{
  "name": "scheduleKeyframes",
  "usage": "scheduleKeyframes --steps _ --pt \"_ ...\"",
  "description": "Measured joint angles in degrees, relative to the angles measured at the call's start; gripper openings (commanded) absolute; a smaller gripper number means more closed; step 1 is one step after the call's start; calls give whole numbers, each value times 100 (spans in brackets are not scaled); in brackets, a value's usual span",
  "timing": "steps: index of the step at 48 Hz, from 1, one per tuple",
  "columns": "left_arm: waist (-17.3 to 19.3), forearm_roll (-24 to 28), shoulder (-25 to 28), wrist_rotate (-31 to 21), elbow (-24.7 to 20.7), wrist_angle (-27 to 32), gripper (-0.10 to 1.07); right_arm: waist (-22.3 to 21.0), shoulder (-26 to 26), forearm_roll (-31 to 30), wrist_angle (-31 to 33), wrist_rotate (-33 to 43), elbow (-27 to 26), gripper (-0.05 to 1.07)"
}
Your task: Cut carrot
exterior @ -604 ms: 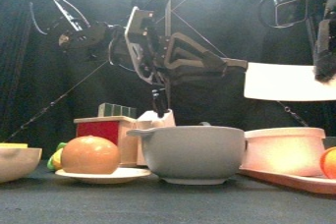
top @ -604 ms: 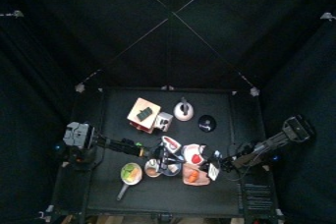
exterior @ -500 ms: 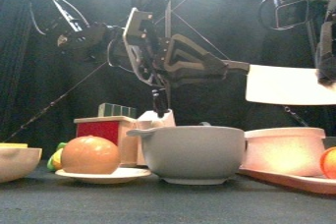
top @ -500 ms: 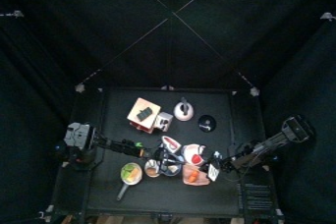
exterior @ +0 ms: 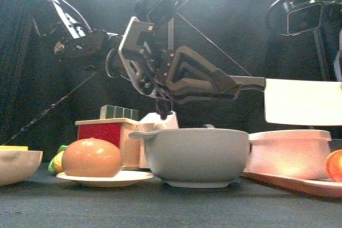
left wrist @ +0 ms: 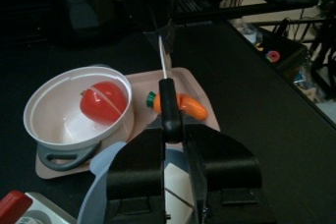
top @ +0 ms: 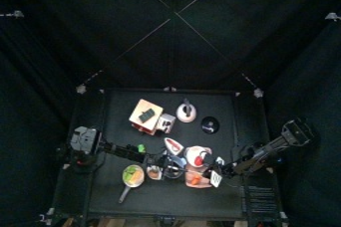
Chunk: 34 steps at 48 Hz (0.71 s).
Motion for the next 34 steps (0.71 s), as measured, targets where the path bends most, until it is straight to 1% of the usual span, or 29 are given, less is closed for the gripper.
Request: scheduleKeyframes --steps 20,34 --pt "-114 44 9 0 -141 580 35 211 404 26 9 9 -149 25" --pt "-114 44 9 9 -193 791 35 220 439 35 0 0 -149 25"
